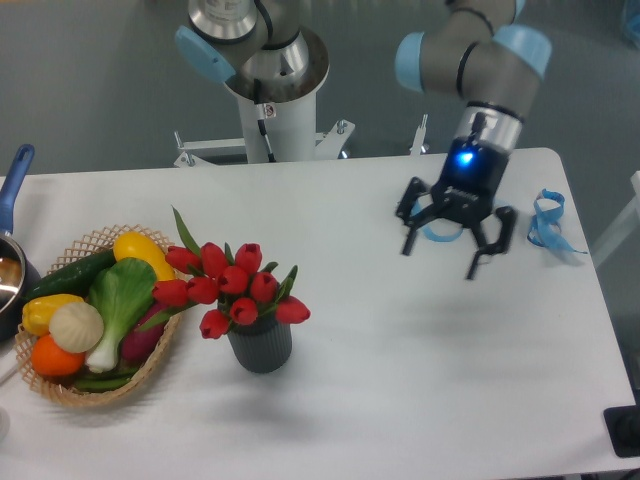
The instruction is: Insert the flowers into the vase
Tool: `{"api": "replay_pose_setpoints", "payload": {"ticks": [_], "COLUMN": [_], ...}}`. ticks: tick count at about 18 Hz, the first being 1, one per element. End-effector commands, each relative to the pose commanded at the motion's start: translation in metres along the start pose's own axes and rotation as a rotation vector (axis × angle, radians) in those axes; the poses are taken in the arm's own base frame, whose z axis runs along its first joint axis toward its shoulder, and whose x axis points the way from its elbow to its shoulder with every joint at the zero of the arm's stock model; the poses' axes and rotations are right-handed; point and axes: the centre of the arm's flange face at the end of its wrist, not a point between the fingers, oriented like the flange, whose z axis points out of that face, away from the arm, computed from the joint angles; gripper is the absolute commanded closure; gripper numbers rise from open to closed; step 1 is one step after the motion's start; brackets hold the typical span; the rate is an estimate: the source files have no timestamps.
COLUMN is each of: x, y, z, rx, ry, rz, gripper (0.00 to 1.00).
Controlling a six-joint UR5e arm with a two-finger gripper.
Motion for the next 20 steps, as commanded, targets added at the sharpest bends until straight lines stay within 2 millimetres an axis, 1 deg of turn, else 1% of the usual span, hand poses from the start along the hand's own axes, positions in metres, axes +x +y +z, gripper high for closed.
{"api": "replay_pose_setpoints", "payload": {"ticks": [1, 2, 4, 6, 7, 8, 9, 11, 12, 13, 15, 16, 17, 19, 20], "x": [-0.003, -0.005, -0.008, -0.019, -0.027, -0.032, -0.033, -0.019, -0.012, -0.005, 0.012, 0.016, 0.019, 0.022, 0.025], "y": [-0.001, -0.007, -0.018, -0.035, -0.039, -0.043, -0.047, -0.061, -0.061, -0.066, -0.085, -0.094, -0.109, -0.122, -0.125], "z": [-0.008, -0.02, -0.05, -0.079, -0.089, -0.095, -0.095, -0.08, -0.08, -0.083, -0.084, -0.086, -0.094, -0.1, -0.098], "rx": [-0.033, -0.04, -0.059, -0.127, -0.184, -0.247, -0.296, -0.336, -0.363, -0.387, -0.427, -0.424, -0.408, -0.362, -0.321], "ry": [-0.003, -0.012, 0.002, 0.053, 0.084, 0.111, 0.136, 0.19, 0.215, 0.225, 0.233, 0.222, 0.201, 0.165, 0.173], "rz": [-0.034, -0.054, -0.092, -0.129, -0.148, -0.152, -0.149, -0.125, -0.127, -0.117, -0.064, -0.054, -0.059, -0.158, -0.188], "gripper": [0.0, 0.0, 0.0, 0.0, 0.0, 0.0, 0.0, 0.0, 0.0, 0.0, 0.0, 0.0, 0.0, 0.0, 0.0]}}
